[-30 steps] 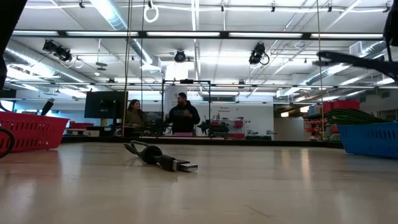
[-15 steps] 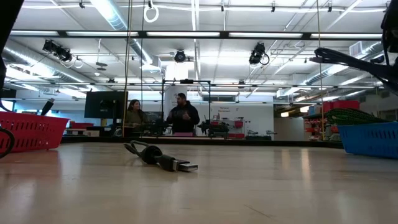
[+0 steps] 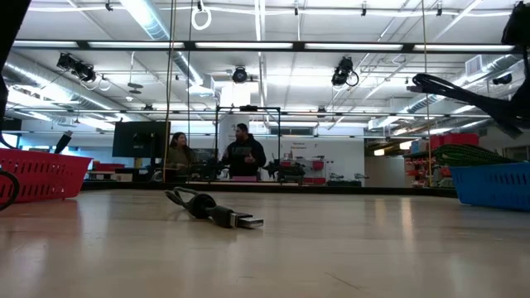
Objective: Pick & Place USB Port
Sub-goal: Put the blue charger cable into the blue bin
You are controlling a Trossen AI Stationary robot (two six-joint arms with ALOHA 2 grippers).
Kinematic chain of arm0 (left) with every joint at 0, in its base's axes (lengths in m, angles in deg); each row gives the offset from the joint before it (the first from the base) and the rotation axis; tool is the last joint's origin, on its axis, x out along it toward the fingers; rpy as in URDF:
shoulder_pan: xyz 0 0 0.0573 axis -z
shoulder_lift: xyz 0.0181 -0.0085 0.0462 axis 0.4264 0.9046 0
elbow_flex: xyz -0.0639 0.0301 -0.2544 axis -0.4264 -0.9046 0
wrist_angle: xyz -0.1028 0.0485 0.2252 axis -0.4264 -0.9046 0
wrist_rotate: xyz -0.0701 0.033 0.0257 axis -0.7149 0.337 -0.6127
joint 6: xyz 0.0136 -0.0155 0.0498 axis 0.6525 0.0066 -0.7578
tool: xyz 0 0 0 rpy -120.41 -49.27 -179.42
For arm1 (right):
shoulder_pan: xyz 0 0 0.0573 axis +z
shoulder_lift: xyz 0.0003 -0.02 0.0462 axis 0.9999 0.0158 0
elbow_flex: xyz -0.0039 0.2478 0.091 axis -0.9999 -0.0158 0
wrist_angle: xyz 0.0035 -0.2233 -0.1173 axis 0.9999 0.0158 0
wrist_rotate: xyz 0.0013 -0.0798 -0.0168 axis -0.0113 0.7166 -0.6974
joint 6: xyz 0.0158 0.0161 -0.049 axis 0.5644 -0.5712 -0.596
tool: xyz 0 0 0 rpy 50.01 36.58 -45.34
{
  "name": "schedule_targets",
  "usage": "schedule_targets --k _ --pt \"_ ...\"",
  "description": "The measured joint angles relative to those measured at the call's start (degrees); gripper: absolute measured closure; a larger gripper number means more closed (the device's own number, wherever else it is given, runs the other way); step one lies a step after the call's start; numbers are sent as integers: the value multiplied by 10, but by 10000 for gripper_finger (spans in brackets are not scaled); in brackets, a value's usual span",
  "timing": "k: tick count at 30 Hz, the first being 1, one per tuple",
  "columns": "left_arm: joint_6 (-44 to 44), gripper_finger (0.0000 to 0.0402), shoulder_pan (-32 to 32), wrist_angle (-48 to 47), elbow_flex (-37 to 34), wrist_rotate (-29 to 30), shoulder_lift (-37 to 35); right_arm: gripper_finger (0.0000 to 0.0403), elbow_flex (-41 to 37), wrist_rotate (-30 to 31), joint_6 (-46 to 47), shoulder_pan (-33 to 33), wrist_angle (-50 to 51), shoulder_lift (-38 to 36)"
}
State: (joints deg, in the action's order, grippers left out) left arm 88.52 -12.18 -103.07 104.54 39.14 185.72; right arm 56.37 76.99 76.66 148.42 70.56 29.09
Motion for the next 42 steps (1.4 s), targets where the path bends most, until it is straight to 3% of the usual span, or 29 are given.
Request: schedule_targets --k 20,32,42 --pt "0 268 0 -17 0 0 0 403 -7 -83 -117 -83 -6 3" --pt "0 268 0 -18 0 0 0 403 -7 -140 -187 -87 -25 45" --pt "1 268 0 -17 -6 0 0 403 -7 -143 -190 -87 -25 79"
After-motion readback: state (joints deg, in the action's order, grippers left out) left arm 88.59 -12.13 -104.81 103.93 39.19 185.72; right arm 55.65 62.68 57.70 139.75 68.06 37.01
